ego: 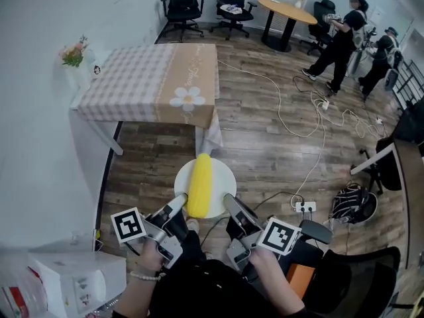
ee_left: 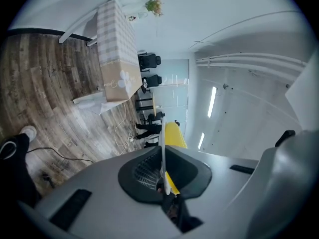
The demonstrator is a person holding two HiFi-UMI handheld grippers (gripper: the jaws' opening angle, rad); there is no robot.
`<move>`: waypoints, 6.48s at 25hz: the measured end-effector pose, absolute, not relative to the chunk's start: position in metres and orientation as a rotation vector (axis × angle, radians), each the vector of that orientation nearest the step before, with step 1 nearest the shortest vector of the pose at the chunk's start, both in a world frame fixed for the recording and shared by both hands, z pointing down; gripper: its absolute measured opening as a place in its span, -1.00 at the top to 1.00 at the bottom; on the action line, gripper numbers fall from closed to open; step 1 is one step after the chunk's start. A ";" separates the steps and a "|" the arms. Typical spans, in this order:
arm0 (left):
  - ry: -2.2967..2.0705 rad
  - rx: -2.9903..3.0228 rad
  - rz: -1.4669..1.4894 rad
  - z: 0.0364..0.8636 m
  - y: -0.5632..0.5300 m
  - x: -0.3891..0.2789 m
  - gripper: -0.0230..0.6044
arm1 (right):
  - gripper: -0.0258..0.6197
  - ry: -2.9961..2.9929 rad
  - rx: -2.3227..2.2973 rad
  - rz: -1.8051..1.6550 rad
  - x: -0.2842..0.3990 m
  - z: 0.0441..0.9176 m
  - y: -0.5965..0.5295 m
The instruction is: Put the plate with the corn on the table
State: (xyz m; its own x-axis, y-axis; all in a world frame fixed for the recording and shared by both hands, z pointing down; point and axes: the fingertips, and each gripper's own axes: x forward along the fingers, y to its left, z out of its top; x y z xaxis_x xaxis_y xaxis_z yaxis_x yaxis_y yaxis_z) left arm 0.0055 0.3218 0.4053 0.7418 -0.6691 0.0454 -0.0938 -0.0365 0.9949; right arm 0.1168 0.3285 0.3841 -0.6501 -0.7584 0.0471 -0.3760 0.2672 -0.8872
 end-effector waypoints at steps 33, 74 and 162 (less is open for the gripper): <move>-0.586 1.629 -0.462 0.394 0.112 -0.042 0.85 | 0.69 2.112 -1.123 -1.271 0.070 0.375 0.129; -0.637 1.577 -0.507 0.402 0.011 -0.050 0.85 | 0.70 2.144 -1.055 -1.346 0.063 0.384 0.019; -0.749 1.501 -0.315 0.563 -0.338 -0.051 0.86 | 0.70 2.067 -1.360 -1.737 0.066 0.559 -0.323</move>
